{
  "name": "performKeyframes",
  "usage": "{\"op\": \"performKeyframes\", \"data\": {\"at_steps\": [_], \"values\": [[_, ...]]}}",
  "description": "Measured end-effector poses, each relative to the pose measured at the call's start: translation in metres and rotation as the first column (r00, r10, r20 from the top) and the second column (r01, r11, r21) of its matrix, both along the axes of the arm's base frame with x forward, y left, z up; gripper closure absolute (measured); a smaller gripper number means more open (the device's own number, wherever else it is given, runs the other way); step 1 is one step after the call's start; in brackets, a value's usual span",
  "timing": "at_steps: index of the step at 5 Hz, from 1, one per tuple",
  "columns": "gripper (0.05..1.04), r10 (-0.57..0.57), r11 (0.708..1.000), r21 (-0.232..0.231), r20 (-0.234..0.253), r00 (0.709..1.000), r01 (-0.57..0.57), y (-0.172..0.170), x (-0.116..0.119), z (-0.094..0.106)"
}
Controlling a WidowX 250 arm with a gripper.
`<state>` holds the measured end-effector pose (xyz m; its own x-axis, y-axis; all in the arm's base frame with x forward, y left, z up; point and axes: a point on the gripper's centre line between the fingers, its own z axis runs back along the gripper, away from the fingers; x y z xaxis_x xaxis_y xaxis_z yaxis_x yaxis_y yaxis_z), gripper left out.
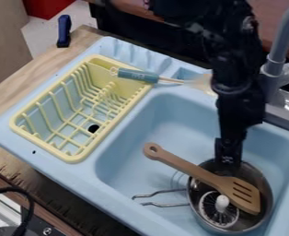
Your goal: Moved the pot into the backet
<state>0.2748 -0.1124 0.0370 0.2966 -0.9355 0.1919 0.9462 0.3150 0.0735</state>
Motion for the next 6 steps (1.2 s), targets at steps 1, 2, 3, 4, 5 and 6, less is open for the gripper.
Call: {"op": "performKeyframes", "data": {"at_steps": [1, 2, 3, 4, 5, 6], "values": [[0.087, -0.009, 1.0, 0.006, -0.001, 1.0, 0.009, -0.004, 0.0, -0.006], [0.087, -0.017, 1.0, 0.026, 0.005, 1.0, 0.017, -0.006, -0.001, -0.017], [0.087, -0.018, 0.999, 0.041, 0.009, 1.0, 0.017, -0.008, -0.001, -0.021], [0.14, -0.009, 0.998, 0.054, 0.014, 1.0, 0.008, -0.009, 0.0, -0.024], [0.419, -0.005, 0.998, 0.057, 0.024, 1.0, 0.004, -0.01, 0.001, -0.025], [0.709, 0.0, 0.997, 0.077, 0.025, 1.0, -0.002, -0.01, 0.001, -0.027]]}}
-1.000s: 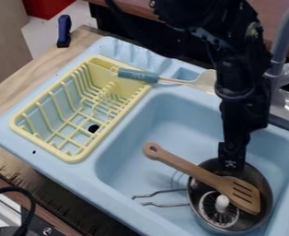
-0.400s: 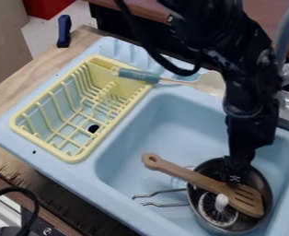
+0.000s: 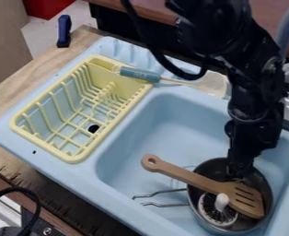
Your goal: Moved the pot into the backet
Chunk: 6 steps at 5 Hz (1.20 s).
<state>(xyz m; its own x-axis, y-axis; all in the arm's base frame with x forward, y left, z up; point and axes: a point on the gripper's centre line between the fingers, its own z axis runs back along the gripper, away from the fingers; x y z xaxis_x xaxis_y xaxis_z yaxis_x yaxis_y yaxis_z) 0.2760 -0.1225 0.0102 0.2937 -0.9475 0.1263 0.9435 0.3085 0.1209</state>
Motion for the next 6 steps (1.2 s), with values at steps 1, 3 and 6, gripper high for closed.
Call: {"op": "performKeyframes", "data": {"at_steps": [1, 3, 6], "values": [[0.922, 0.013, 1.0, 0.015, -0.004, 1.0, -0.013, 0.001, 0.001, -0.001], [1.017, 0.069, 0.997, 0.048, -0.069, 0.995, -0.066, 0.006, 0.001, 0.0], [1.017, 0.189, 0.975, 0.165, -0.253, 0.949, -0.15, 0.014, 0.0, 0.007]]}}
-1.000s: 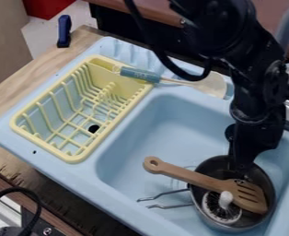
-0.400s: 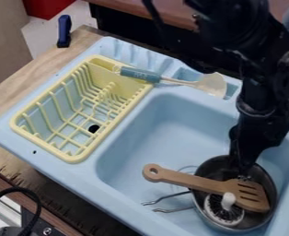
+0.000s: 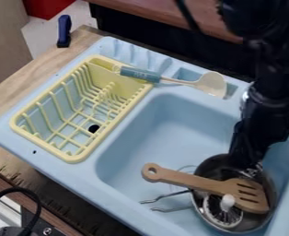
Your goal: Moved the pot into the backet
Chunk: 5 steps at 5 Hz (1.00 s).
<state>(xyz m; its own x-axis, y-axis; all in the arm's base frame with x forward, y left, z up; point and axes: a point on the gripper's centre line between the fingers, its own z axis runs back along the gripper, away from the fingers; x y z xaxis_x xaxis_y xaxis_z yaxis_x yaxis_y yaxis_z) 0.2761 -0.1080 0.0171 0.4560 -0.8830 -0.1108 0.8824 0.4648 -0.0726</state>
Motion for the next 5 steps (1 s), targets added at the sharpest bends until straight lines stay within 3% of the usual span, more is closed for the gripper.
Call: {"op": "performKeyframes", "data": {"at_steps": [1, 2, 3, 5], "values": [[1.017, 0.001, 1.0, 0.0, 0.007, 1.0, -0.001, 0.001, 0.001, 0.002], [1.017, 0.0, 0.998, -0.061, 0.06, 0.998, 0.003, 0.006, 0.0, 0.003], [1.022, 0.072, 0.993, -0.099, 0.135, 0.988, -0.059, 0.03, 0.005, 0.015], [1.029, 0.133, 0.987, -0.106, 0.114, 0.985, -0.121, 0.05, 0.009, 0.022]]}}
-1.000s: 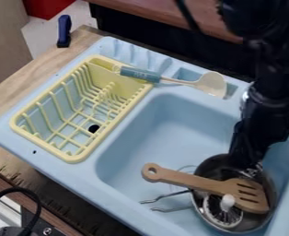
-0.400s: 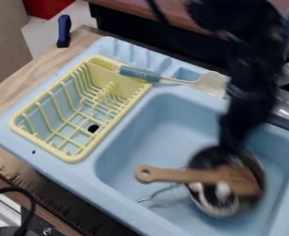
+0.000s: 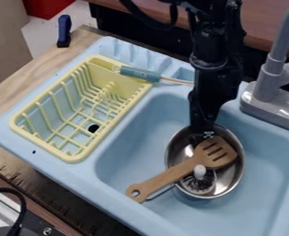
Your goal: Moved the pot into the backet
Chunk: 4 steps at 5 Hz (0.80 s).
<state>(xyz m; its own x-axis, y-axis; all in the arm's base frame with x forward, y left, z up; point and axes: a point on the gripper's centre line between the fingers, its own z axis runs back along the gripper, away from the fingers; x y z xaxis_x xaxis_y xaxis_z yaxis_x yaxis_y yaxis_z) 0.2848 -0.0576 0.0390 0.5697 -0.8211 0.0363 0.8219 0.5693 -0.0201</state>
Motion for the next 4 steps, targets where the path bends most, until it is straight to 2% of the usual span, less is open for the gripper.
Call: {"op": "performKeyframes", "data": {"at_steps": [2, 4], "values": [[1.029, 0.016, 1.0, -0.024, -0.017, 1.0, -0.016, 0.001, -0.001, 0.006], [1.029, 0.088, 0.994, -0.064, -0.029, 0.996, -0.09, 0.002, 0.009, 0.022]]}}
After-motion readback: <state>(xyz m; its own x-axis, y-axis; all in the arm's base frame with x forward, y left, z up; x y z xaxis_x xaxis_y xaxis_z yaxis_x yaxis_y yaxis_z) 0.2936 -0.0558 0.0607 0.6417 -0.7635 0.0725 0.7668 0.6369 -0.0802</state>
